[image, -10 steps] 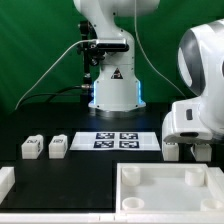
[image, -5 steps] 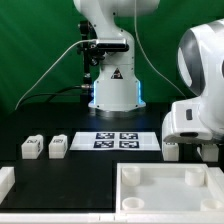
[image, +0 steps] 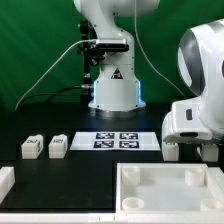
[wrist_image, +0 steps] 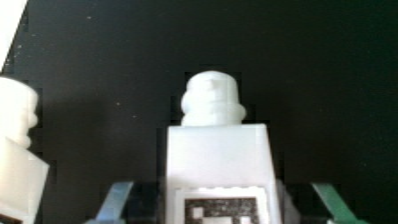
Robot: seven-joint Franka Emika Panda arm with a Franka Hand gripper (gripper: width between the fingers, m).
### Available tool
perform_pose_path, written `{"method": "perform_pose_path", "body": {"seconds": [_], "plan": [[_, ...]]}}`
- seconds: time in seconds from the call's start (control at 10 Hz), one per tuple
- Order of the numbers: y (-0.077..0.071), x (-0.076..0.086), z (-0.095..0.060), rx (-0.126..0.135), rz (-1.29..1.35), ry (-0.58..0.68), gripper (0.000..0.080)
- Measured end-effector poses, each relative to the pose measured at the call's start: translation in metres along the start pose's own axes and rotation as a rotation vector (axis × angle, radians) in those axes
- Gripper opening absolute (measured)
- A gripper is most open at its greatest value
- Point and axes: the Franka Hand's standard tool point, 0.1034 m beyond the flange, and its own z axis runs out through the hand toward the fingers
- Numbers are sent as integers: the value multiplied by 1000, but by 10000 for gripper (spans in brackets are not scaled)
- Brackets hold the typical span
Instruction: Assemble one leg
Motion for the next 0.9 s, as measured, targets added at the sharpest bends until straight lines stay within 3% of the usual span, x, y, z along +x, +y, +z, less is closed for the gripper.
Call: {"method": "perform_pose_path", "body": {"seconds": [0.2, 0.3, 0.6, 0.7, 0.8, 0.9], "plan": [[0, 0, 0, 0, 0, 0, 290], [3, 1, -7, -4, -21, 11, 291], [21, -8, -75, -14, -93, 116, 291], [22, -13, -105, -16, -100, 264, 291], [26, -26, -117, -16, -98, 347, 291], [24, -22, -114, -9, -102, 422, 291]]}}
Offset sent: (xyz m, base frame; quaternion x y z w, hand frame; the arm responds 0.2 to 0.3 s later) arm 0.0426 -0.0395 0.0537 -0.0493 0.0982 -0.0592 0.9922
